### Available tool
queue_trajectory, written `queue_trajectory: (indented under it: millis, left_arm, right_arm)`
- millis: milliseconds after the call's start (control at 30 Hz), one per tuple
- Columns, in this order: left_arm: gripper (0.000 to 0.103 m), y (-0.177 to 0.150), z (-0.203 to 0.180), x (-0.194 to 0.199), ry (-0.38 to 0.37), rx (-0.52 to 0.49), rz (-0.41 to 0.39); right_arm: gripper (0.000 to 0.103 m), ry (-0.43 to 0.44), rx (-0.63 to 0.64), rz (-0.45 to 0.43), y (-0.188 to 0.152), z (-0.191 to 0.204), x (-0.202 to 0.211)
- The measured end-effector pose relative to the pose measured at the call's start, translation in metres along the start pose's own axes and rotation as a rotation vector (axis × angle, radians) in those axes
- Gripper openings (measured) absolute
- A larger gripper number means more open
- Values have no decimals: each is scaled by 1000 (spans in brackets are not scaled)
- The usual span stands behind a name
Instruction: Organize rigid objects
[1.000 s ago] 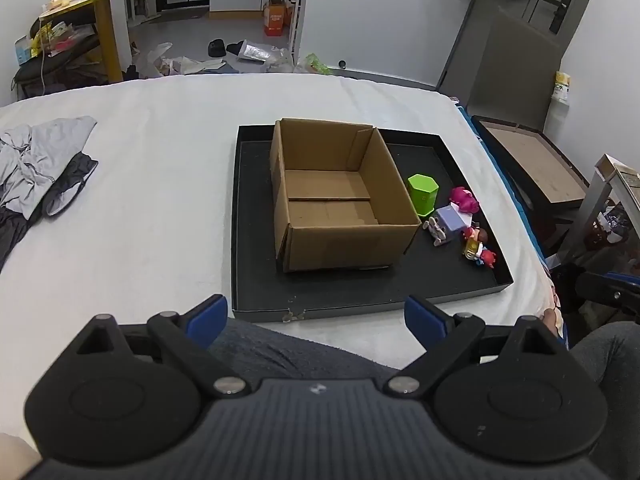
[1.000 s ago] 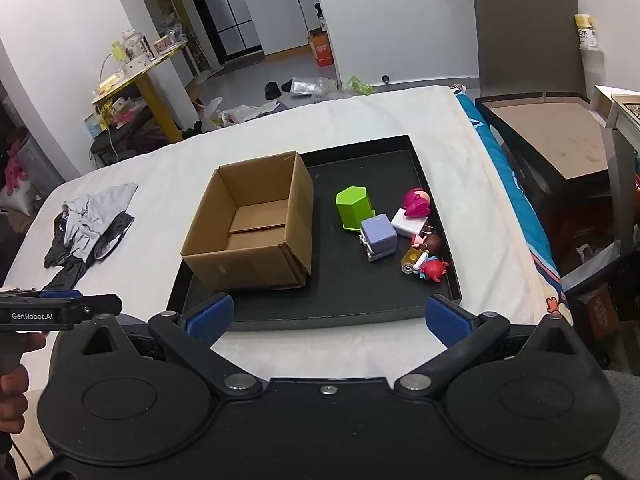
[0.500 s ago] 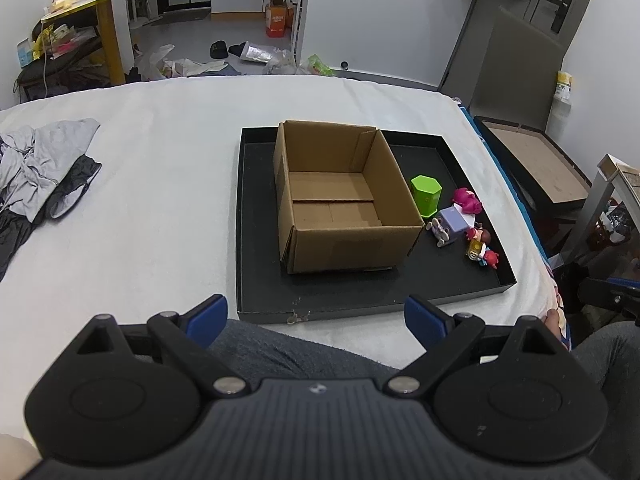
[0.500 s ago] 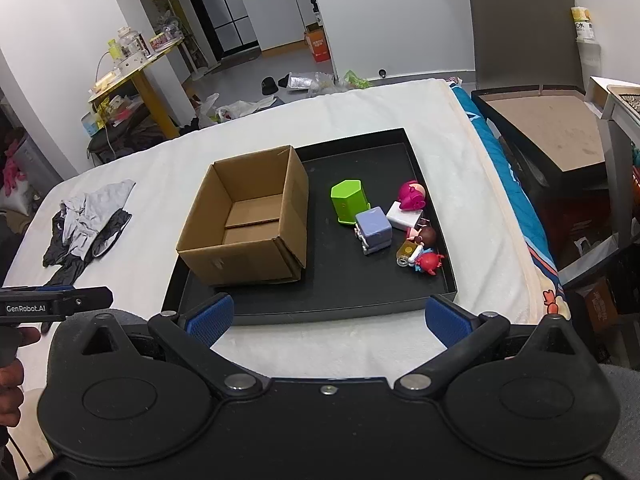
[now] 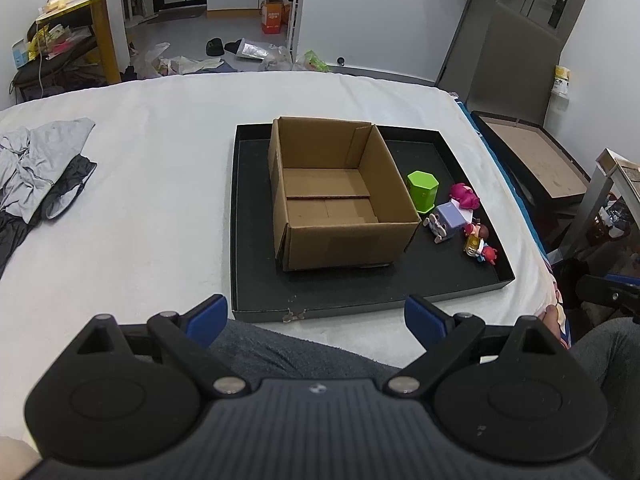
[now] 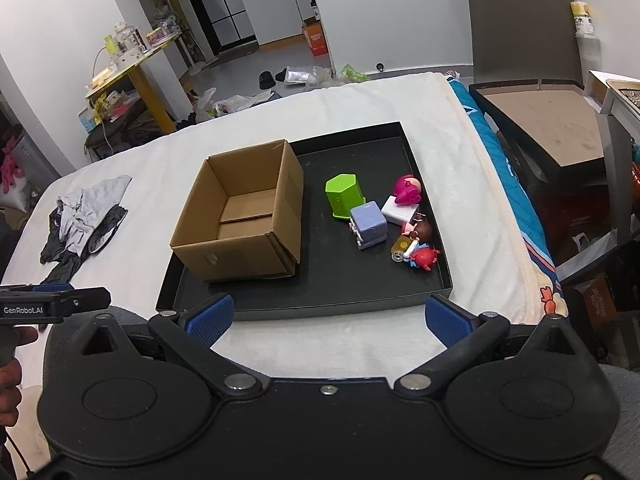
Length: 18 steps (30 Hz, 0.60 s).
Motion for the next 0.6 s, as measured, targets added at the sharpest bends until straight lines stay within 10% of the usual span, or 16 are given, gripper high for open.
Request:
queue_trajectory:
  millis: [600]
  left_arm:
    - [94, -4, -3, -3, -2, -5, 21]
  right_arm:
    - [103, -17, 8, 17, -2, -5, -3]
Point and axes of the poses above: each gripper's, at about its wrist camera, not at the fingertips, and x roughly against the way its jaws point, z to its left, y to its top, the point moved 4 cm from there along -x, roughly the way its jaws point, and after that the axes turned 3 degrees about y, right-handed, at the moved point
